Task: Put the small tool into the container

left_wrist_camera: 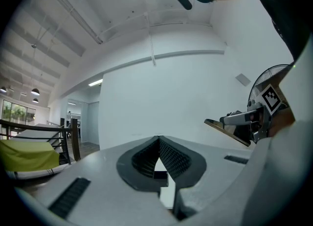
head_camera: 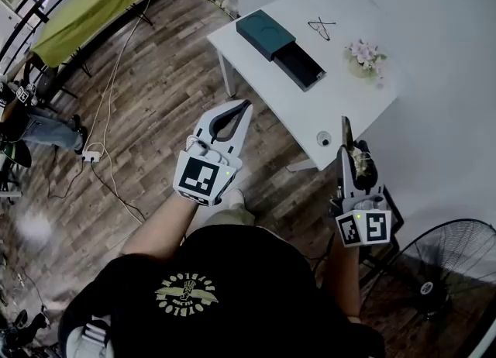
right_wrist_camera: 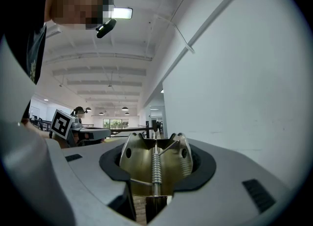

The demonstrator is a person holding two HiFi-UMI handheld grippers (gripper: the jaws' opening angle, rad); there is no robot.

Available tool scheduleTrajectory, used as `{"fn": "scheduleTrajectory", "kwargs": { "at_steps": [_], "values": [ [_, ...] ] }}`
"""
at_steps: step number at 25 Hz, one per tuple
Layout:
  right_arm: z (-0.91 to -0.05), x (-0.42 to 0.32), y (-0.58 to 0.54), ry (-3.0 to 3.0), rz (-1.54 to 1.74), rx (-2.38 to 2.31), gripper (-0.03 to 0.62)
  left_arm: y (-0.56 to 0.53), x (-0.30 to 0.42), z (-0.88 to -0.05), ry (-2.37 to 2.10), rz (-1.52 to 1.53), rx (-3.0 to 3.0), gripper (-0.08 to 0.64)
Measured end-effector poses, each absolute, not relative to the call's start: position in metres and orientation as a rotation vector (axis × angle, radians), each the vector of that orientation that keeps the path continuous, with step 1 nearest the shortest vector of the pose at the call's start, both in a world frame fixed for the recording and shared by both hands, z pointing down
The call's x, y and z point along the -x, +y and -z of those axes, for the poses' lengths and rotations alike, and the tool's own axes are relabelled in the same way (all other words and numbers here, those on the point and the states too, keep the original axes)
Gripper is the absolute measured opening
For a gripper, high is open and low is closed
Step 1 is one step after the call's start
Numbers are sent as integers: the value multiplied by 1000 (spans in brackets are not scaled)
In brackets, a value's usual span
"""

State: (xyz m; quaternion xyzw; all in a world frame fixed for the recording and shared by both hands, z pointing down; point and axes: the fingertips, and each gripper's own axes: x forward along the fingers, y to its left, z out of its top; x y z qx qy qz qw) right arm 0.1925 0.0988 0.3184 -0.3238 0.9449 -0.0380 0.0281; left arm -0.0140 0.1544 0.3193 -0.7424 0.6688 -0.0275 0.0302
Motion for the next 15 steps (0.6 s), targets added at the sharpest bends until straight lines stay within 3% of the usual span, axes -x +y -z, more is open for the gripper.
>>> {"fn": "scheduleTrajectory", "kwargs": {
  "at_steps": [15],
  "values": [
    [-306, -136, 69, 2904, 118, 1066, 187, 123, 89, -333, 2069, 5, 2350, 6]
  ]
}}
